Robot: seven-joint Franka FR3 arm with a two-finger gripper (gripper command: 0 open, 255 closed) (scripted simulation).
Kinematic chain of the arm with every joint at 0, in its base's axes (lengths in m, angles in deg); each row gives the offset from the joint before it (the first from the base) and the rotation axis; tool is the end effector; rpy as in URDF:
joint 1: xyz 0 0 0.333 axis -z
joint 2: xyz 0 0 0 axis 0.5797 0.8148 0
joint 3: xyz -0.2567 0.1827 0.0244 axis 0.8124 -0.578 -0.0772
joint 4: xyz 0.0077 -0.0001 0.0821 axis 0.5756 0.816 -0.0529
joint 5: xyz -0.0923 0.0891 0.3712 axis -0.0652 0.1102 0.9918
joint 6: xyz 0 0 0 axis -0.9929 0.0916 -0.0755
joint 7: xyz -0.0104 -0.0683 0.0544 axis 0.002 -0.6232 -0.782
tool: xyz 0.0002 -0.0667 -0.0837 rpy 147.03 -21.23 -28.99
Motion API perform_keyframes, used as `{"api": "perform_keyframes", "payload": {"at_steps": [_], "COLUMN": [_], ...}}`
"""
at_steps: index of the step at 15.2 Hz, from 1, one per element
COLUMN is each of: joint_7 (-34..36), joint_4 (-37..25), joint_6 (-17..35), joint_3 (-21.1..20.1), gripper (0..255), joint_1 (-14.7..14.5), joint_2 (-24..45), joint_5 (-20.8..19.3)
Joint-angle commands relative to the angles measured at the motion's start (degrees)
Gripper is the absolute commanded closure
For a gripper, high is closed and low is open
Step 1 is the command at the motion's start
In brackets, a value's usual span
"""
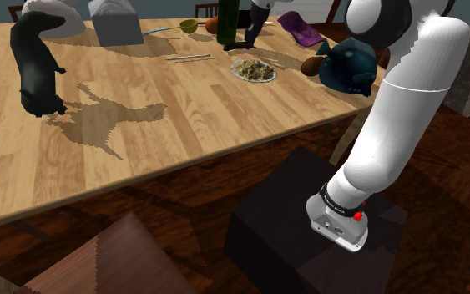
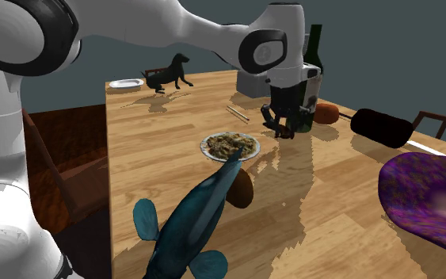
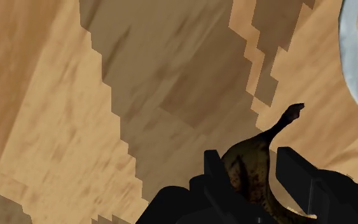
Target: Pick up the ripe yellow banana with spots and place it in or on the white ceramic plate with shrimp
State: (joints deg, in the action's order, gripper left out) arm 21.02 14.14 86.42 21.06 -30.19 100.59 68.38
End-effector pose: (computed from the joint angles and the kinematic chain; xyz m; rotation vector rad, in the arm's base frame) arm 0.6138 -0.2347 0.4954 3.0346 0.4018 0.3027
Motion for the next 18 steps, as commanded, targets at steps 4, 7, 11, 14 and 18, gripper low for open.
{"api": "perform_keyframes", "payload": {"at_steps": [4, 7, 11, 14, 18], "joint_7": [0.32, 0.48, 0.65, 0.75, 0.85], "joint_4": [-3.68, -5.96, -9.29, -12.04, -15.67], "joint_6": [-3.81, -6.11, -9.26, -11.7, -14.76], "joint_3": [0.11, 0.17, 0.25, 0.3, 0.36], "gripper": [255, 255, 255, 255, 255], "joint_1": [0.12, 0.22, 0.41, 0.6, 0.9], "joint_2": [-0.15, -0.17, 0.01, 0.32, 0.92], "joint_5": [-0.23, -0.32, -0.35, -0.3, -0.15]}}
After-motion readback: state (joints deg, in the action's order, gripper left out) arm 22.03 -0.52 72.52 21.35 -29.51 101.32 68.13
